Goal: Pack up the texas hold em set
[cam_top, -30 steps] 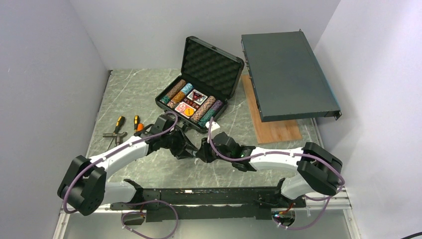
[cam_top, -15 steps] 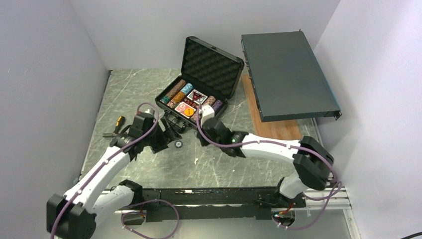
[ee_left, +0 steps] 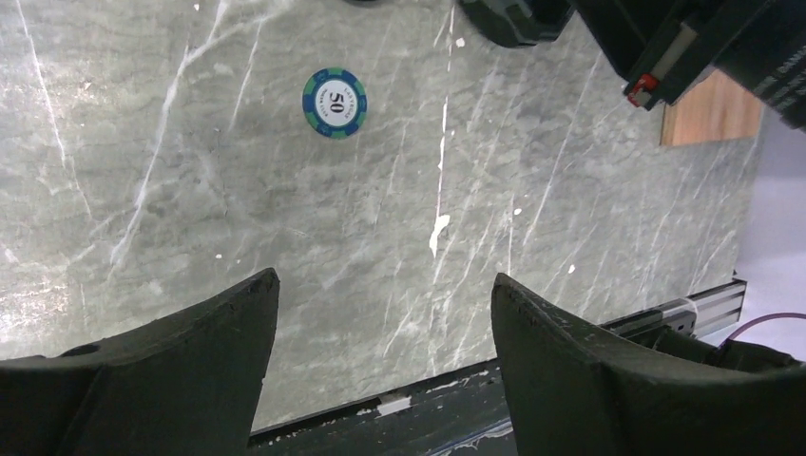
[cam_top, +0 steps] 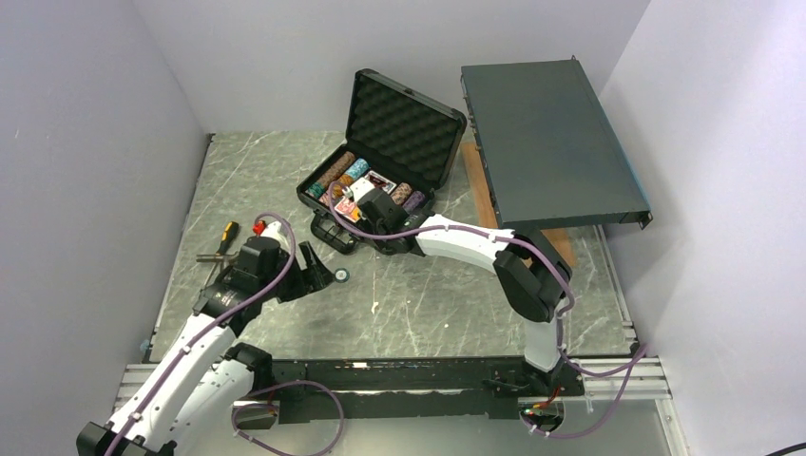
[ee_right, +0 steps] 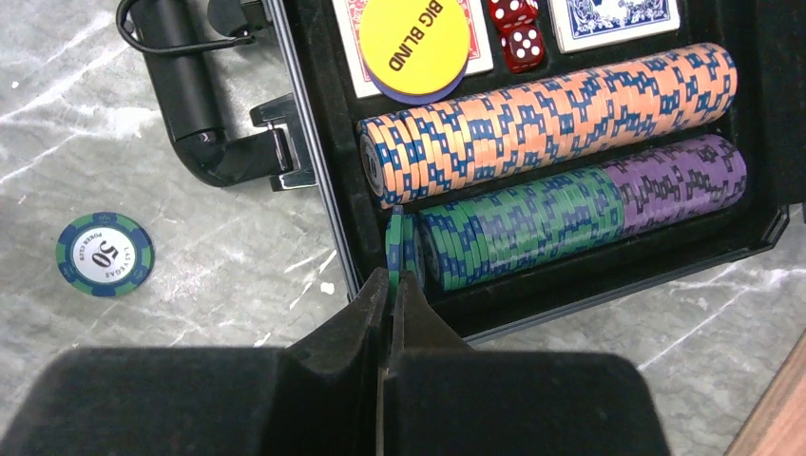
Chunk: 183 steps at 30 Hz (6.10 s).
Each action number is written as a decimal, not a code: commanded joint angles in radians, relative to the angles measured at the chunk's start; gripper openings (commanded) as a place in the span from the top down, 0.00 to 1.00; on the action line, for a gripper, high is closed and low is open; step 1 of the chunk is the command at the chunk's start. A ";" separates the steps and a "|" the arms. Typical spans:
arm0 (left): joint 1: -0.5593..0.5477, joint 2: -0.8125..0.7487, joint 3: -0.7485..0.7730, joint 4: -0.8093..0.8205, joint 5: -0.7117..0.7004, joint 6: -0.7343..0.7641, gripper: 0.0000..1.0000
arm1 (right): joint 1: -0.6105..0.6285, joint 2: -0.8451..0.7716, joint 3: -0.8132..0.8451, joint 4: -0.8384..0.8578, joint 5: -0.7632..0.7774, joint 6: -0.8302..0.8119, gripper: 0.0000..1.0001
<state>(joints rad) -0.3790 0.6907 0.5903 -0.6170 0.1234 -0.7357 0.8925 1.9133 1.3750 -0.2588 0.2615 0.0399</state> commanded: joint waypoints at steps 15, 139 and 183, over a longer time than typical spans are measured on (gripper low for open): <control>0.006 0.058 -0.014 0.046 0.048 0.057 0.17 | -0.001 0.026 0.027 -0.068 0.105 -0.135 1.00; -0.177 1.085 0.473 -0.055 -0.303 0.055 0.40 | 0.004 -0.768 -0.583 0.132 -0.178 0.179 0.29; 0.014 0.417 0.003 0.546 0.439 -0.423 0.66 | 0.152 -0.482 -0.567 0.511 -0.149 0.452 0.37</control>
<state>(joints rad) -0.3748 1.1404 0.6281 -0.2379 0.4549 -1.0298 1.0252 1.4036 0.7494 0.1745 0.0380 0.4664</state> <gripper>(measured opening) 0.415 0.657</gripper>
